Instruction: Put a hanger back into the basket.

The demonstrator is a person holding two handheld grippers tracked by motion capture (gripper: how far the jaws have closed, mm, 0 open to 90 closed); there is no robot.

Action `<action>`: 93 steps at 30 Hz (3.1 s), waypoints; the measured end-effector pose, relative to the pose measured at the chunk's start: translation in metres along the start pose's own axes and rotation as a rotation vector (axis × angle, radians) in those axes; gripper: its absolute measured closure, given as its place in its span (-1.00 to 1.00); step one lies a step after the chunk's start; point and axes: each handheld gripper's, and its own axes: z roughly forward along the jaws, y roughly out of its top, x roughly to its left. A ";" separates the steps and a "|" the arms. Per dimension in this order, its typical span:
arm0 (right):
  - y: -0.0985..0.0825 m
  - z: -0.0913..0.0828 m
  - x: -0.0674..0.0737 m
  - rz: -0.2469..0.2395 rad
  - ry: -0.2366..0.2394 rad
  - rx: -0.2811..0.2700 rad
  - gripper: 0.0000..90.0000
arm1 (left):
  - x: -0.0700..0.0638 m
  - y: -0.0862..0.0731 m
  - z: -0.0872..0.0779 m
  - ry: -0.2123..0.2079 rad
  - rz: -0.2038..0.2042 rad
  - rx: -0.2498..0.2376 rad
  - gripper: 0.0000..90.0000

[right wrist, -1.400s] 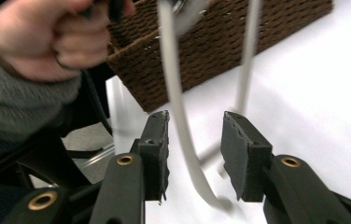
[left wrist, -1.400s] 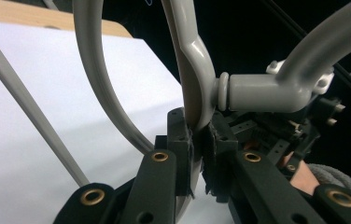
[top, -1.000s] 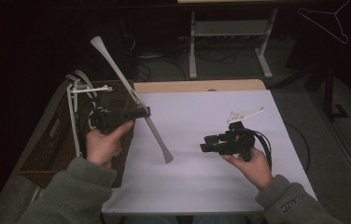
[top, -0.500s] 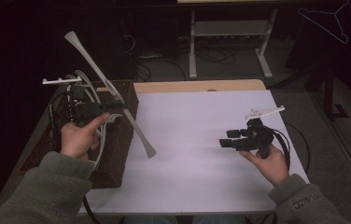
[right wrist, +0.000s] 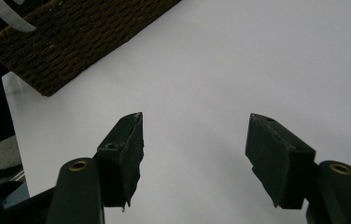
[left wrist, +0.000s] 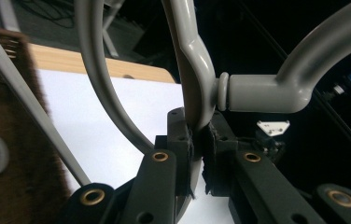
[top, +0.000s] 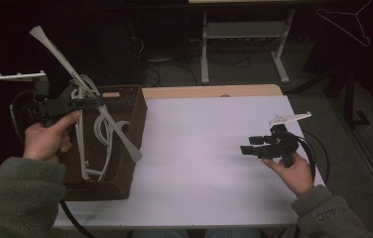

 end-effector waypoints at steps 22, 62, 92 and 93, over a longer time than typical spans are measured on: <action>-0.004 -0.004 -0.006 0.013 -0.020 0.001 -0.23 | 0.049 0.016 -0.054 0.172 -0.039 -0.025 0.84; -0.017 -0.027 -0.012 0.007 -0.105 -0.042 -0.29 | 0.114 -0.027 0.018 0.298 0.011 0.100 0.33; -0.032 -0.044 -0.006 0.000 -0.199 -0.061 -0.43 | 0.051 -0.083 0.051 0.197 0.277 0.059 -0.12; -0.032 -0.044 -0.006 -0.001 -0.203 -0.061 -0.43 | 0.049 -0.085 0.052 0.194 0.280 0.054 -0.13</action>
